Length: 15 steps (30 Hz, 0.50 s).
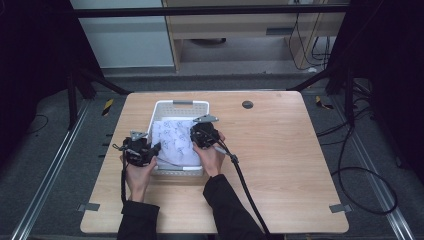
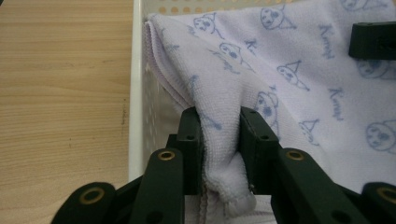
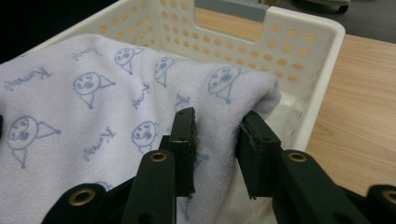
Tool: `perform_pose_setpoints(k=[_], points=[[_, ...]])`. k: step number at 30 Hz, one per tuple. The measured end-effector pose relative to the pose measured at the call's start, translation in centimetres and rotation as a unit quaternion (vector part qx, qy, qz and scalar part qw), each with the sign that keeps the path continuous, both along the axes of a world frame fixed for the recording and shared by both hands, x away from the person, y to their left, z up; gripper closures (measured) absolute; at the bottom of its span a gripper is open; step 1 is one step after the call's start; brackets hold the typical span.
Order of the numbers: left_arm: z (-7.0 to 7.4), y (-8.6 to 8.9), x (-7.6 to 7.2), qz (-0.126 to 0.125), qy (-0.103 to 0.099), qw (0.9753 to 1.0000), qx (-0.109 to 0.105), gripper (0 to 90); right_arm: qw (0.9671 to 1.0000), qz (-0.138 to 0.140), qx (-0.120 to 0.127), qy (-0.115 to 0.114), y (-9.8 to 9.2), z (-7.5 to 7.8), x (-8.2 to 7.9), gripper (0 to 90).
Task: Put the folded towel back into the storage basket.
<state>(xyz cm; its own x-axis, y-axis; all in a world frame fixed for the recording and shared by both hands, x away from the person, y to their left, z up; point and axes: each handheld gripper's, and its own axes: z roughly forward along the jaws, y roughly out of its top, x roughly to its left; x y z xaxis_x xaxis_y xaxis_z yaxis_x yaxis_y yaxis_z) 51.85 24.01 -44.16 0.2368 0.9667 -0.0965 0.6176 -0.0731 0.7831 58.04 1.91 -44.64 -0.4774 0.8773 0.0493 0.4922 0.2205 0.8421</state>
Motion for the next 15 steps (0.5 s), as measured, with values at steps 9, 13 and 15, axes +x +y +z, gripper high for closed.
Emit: perform_pose_setpoints(k=[9, 13, 15], points=[[0.8, 0.3, -0.6, 0.012, -0.022, 0.9996, -0.01, 69.7, 0.9999, 0.005, -0.011, -0.005, 0.0, 0.0, 0.1, 60.6], [1.2, 0.3, -1.1, 0.01, -0.034, 0.9993, -0.012, 69.4, 0.9999, 0.008, -0.004, -0.009, -0.2, 0.2, -0.2, 56.7], [1.3, 0.3, -1.2, 0.01, -0.036, 0.9992, -0.013, 69.0, 0.9999, 0.008, -0.002, -0.01, -0.3, 0.2, -0.3, 55.9]])
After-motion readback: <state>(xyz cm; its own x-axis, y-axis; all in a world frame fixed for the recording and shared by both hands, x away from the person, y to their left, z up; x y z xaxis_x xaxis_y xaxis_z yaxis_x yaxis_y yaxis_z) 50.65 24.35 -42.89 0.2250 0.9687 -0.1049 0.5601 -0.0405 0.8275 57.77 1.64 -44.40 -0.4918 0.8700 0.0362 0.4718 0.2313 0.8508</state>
